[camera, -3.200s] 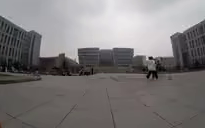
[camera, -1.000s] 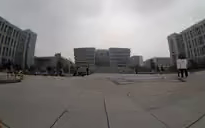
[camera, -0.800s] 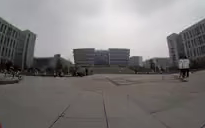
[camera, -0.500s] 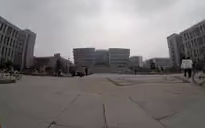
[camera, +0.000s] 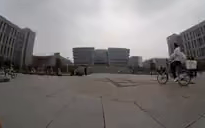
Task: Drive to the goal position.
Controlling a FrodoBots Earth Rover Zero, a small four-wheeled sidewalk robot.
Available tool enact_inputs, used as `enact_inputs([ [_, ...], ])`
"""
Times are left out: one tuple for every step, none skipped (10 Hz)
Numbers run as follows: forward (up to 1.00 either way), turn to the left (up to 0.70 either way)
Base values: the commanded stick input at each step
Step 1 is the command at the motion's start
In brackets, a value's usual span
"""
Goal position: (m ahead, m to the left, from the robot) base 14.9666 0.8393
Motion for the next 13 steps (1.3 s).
enact_inputs([
  [0.70, -0.01],
  [0.70, -0.01],
  [0.70, -0.01],
  [0.70, -0.01],
  [0.70, -0.01],
  [0.70, -0.01],
  [0.70, -0.01],
  [0.70, -0.01],
  [0.70, -0.01],
  [0.70, -0.01],
  [0.70, -0.01],
  [0.70, -0.01],
  [0.70, -0.01],
])
